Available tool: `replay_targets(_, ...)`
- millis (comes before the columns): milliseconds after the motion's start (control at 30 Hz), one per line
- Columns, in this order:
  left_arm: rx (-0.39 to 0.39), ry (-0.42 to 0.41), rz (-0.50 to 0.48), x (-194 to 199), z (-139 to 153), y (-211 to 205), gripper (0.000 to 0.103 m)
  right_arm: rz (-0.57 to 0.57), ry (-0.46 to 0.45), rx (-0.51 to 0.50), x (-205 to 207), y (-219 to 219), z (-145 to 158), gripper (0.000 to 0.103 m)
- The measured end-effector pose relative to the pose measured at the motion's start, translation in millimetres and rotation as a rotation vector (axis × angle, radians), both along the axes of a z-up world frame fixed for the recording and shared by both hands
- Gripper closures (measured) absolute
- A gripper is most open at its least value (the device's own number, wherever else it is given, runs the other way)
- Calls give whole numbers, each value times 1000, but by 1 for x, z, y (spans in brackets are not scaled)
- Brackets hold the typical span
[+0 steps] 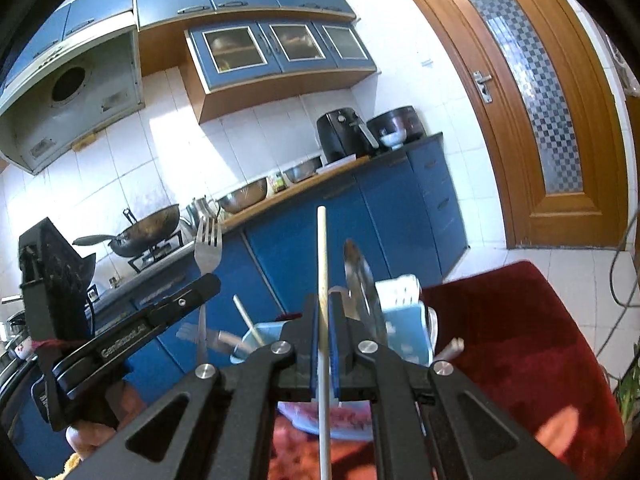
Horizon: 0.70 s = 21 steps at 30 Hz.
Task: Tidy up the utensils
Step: 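Lift the steel fork with the left tool while the right tool carries the chopstick over the holder, then lower the steel fork into the holder and open the left tool while the right tool releases the chopstick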
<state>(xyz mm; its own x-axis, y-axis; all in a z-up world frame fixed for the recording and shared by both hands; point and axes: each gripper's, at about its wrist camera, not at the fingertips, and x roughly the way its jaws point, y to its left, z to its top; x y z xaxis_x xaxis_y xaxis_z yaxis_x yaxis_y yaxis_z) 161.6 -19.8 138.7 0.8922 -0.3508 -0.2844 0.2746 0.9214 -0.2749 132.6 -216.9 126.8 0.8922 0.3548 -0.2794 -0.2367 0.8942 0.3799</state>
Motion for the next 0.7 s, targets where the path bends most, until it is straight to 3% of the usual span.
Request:
replay_targets(367, 20, -99, 132, 53, -13, -6, 103, -31, -80, 24, 41, -6, -1, 97)
replay_targets(700, 100, -187, 190, 55, -30, -21, 103, -104, -157, 10, 68, -1, -10, 97)
